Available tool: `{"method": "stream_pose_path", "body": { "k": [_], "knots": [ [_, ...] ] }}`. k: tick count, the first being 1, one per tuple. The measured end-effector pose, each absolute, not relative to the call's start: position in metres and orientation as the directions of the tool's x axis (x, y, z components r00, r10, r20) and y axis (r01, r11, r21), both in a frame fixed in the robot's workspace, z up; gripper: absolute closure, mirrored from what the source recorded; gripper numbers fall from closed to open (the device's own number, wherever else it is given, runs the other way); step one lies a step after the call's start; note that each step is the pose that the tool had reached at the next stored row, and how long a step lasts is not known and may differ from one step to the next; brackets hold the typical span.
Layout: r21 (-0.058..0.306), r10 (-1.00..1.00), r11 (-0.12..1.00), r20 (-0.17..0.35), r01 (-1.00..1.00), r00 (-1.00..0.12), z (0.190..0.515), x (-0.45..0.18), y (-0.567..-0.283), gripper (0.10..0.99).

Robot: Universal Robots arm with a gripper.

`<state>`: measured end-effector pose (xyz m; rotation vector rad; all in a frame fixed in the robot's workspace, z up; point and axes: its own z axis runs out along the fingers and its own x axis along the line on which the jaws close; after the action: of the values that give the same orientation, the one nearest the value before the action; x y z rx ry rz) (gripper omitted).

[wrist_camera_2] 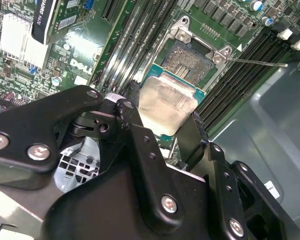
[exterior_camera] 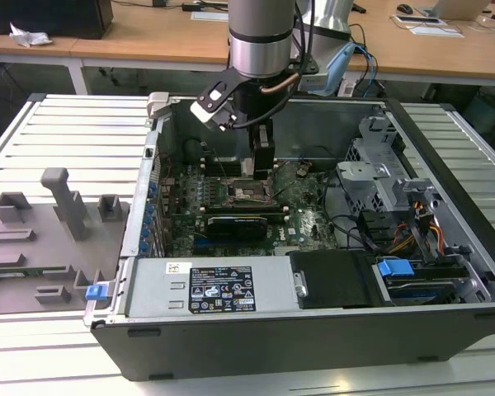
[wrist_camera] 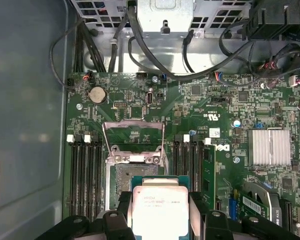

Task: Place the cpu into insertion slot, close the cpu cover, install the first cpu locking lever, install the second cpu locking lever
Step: 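Place the cpu into insertion slot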

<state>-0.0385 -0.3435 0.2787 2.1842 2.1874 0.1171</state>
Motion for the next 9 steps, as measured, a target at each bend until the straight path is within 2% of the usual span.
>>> {"method": "stream_pose_path", "body": {
  "k": [9],
  "knots": [
    [0.088, 1.000, -0.022, 0.020, 0.996, 0.020, 0.2775, -0.0385, -0.3434, 0.545]
  ]
}}
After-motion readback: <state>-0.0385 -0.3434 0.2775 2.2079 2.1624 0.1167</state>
